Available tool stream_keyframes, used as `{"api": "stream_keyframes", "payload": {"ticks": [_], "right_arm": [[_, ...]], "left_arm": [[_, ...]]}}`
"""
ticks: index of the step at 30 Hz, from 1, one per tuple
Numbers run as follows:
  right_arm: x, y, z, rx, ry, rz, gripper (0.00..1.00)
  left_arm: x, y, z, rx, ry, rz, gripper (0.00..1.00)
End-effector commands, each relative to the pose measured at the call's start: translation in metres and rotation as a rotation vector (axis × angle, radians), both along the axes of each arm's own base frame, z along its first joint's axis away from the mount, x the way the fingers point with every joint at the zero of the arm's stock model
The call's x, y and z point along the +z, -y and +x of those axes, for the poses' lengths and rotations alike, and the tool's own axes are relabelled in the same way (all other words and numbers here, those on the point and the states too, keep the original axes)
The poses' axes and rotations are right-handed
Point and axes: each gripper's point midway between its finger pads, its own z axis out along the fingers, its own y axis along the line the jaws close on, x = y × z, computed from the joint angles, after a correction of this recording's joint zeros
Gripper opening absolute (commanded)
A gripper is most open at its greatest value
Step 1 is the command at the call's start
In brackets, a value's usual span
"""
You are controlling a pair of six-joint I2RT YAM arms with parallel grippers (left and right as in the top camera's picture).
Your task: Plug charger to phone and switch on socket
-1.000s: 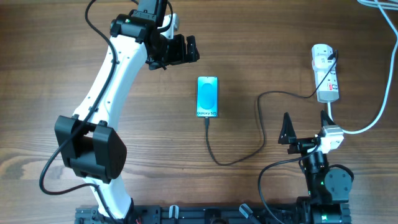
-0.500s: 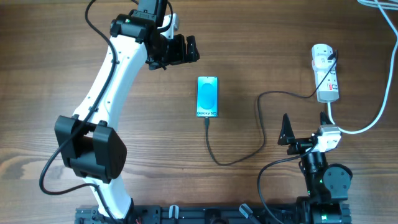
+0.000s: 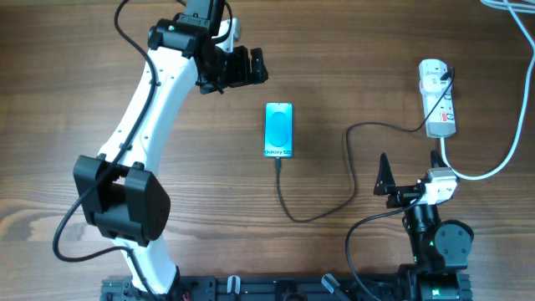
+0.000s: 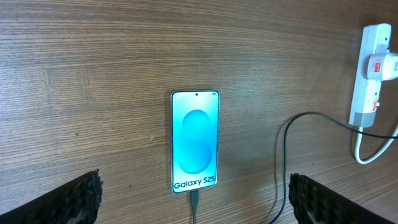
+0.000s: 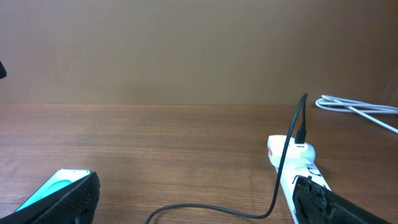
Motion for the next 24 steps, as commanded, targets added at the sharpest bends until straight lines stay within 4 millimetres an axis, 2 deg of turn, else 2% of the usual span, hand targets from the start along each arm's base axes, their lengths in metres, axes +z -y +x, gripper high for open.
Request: {"api": "stream_keyframes", "payload": {"ticks": [1,5,24], "right_arm": [[0.0019,0.0016,-0.0005,-0.011,0.012,-0.021,0.99],[0.0019,0.0013,-0.0006,-0.009,0.015,-0.071,1.0],[0.0024,0.0004,-0.0006,-0.004,0.017,-0.069,1.0]], "left_arm": [[-0.0029,-0.003,0.0018,0.009,-0.005,0.006,1.0],[-0.0029,-0.003,0.0018,0.009,-0.005,0.006,1.0],[-0.0029,-0.003,0.0019,0.009,-0.005,0.006,1.0]]}}
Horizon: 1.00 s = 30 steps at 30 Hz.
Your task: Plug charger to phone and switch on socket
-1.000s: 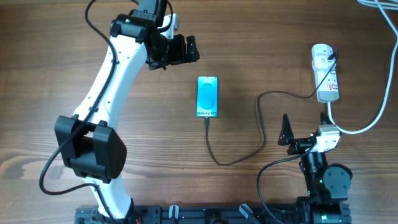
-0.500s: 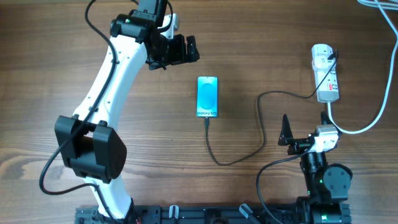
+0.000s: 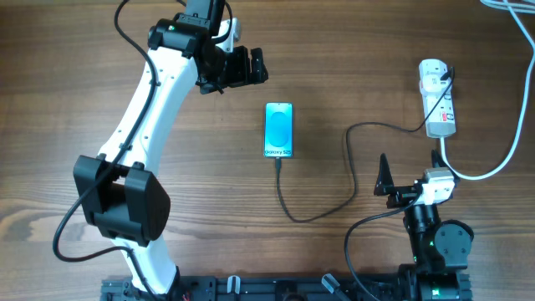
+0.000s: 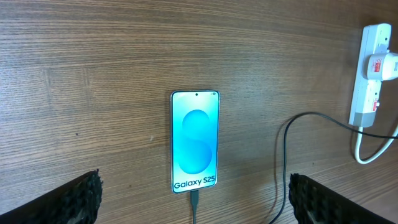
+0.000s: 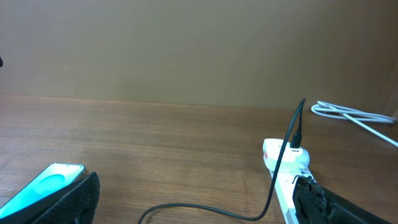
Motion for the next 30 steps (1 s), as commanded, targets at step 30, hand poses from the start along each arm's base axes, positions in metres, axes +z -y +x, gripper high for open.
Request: {"api": "stream_keyframes", "payload": {"ticks": [30], "right_arm": [[0.002,0.0,-0.001,-0.004,0.014,-0.017,1.0]], "left_arm": [[-0.011,-0.017,-0.009,0.031,-0.077,0.034,1.0]]}}
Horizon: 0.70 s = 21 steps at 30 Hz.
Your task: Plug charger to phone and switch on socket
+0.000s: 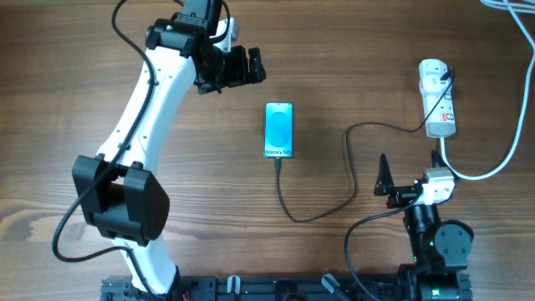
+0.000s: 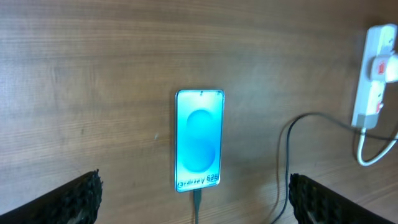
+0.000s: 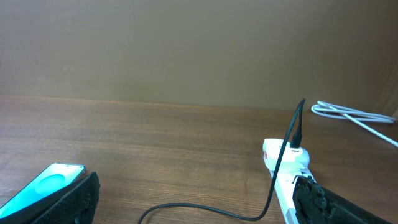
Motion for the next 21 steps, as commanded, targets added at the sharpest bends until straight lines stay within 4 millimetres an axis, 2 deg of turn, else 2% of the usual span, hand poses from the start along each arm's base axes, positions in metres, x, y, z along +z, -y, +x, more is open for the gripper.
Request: {"api": "stream_keyframes", "payload": {"ticks": [1,4,8,12,15,18,21], "right_arm": [[0.002,0.0,-0.001,-0.004,0.014,-0.017,1.0],[0.002,0.0,-0.001,-0.005,0.014,-0.017,1.0],[0.002,0.0,-0.001,-0.005,0.014,-0.017,1.0],[0.002,0.0,-0.001,-0.005,0.014,-0.017,1.0],[0.002,0.0,-0.001,-0.004,0.014,-0.017,1.0],[0.002,0.0,-0.001,-0.004,0.014,-0.017,1.0],[0.002,0.0,-0.001,-0.005,0.014,-0.017,1.0]], "left_arm": [[-0.012,-0.015,-0.014,0.024,-0.089,0.043,1.0],[-0.001,-0.027,-0.04,0.023,-0.118,0.151,1.0],[0.031,-0.034,-0.051,0.021,0.018,0.269,1.0],[0.057,-0.039,-0.067,0.029,0.133,0.269,1.0],[0.052,-0.044,-0.081,0.039,0.184,0.248,1.0],[0.033,-0.064,-0.111,0.06,0.159,0.259,1.0],[0.035,-0.083,-0.136,0.089,0.126,0.271,1.0]]}}
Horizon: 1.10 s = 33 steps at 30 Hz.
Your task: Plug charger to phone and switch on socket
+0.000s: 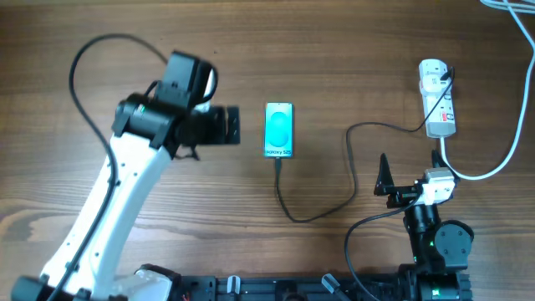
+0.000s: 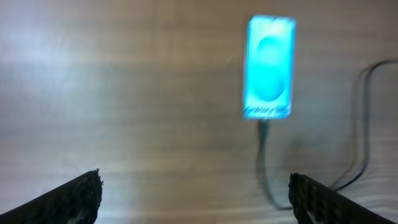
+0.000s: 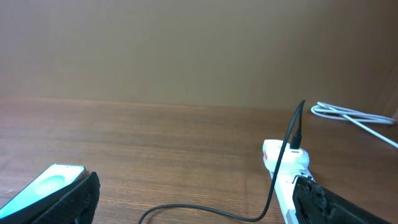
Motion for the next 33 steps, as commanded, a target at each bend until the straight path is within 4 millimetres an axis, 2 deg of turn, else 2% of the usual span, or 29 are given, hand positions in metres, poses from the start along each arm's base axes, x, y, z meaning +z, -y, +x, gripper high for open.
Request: {"api": "stream_keyframes", "payload": {"ticks": [1,5,7,12,16,22,30,33], "right_arm": [[0.002,0.0,0.0,-0.005,0.011,-0.017,1.0],[0.002,0.0,0.0,-0.005,0.011,-0.017,0.99],[0.002,0.0,0.0,-0.005,0.011,-0.017,1.0],[0.002,0.0,0.0,-0.005,0.011,-0.017,1.0],[0.002,0.0,0.0,-0.005,0.011,-0.018,1.0],[0.002,0.0,0.0,-0.005,0.011,-0.017,1.0],[0.002,0.0,0.0,-0.005,0.011,-0.017,1.0],[0.002,0.0,0.0,-0.005,0.011,-0.018,1.0]], "left_arm": [[0.015,-0.024,-0.021,0.052,0.025,0.008,1.0],[0.018,-0.037,-0.033,0.084,0.058,-0.002,1.0],[0.01,-0.046,-0.041,0.109,0.09,-0.01,1.0],[-0.016,-0.052,-0.041,0.135,0.209,-0.042,1.0],[-0.032,-0.051,-0.038,0.103,0.324,-0.059,1.0],[-0.051,-0.052,-0.043,0.084,0.484,-0.089,1.0],[-0.045,-0.054,-0.051,0.09,0.793,-0.163,1.0],[-0.048,-0.059,-0.052,0.106,0.853,-0.17,1.0]]}}
